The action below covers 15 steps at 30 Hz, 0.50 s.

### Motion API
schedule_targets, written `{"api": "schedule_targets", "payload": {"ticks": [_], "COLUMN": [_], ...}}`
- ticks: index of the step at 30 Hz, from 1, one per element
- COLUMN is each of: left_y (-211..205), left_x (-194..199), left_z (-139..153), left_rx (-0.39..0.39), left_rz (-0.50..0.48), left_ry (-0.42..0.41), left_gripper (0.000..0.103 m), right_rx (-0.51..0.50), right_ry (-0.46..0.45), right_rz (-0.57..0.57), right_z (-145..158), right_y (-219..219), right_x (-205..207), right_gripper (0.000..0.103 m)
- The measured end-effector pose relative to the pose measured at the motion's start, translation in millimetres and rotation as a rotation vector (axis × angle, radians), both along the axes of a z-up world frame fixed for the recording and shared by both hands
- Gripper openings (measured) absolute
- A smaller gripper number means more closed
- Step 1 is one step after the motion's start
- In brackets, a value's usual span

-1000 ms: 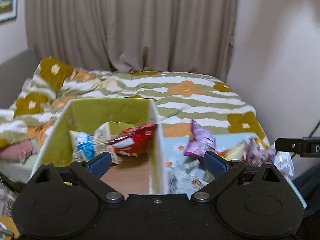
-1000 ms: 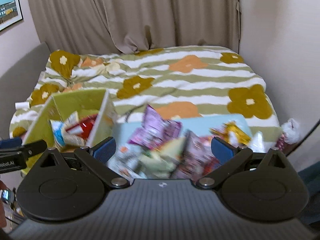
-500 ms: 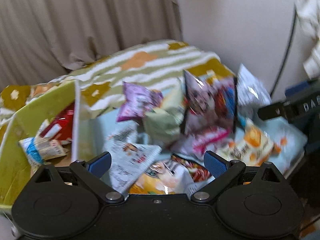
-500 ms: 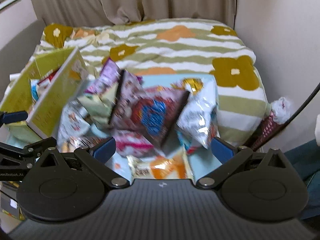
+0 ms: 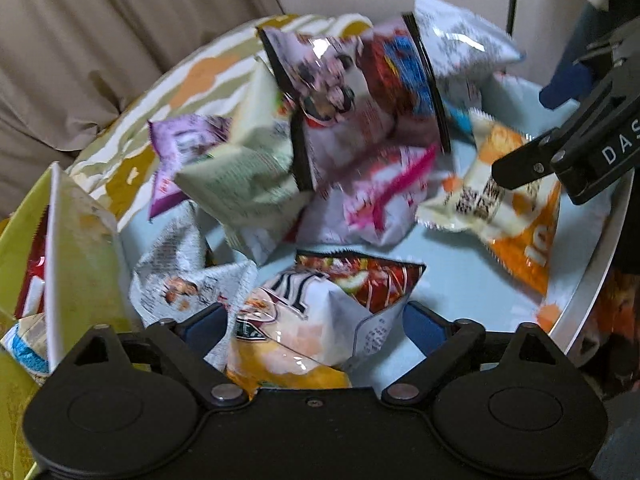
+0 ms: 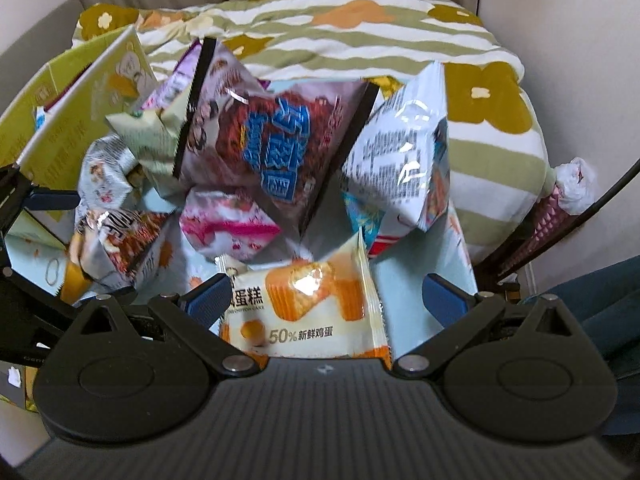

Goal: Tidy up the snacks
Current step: 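Grasp the white-red chip bag with the left tool while the right tool grasps the orange cake packet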

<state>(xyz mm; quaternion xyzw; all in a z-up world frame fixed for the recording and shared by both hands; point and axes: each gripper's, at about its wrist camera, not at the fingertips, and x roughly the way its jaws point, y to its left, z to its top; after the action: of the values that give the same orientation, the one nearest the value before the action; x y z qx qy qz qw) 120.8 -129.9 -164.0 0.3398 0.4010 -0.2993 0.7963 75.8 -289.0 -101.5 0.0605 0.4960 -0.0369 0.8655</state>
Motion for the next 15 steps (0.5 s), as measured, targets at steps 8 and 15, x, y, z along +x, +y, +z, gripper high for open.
{"api": "schedule_targets", "payload": {"ticks": [8,15], "left_y": [0.4,6.3], "left_x": [7.6,6.8], "left_z": [-18.0,-16.3], "left_rx": [0.057,0.034], "left_rz": [-0.016,0.011], "left_ry": [-0.012,-0.004], "left_gripper": [0.084,0.075], "right_rx": [0.004,0.010], "right_ry": [0.038,0.048], "right_rz": [0.003,0.037], "right_z": [-14.1,-20.6], "right_y": [0.9,4.3], "right_x": [3.8,4.7], "right_gripper": [0.103,0.103]}}
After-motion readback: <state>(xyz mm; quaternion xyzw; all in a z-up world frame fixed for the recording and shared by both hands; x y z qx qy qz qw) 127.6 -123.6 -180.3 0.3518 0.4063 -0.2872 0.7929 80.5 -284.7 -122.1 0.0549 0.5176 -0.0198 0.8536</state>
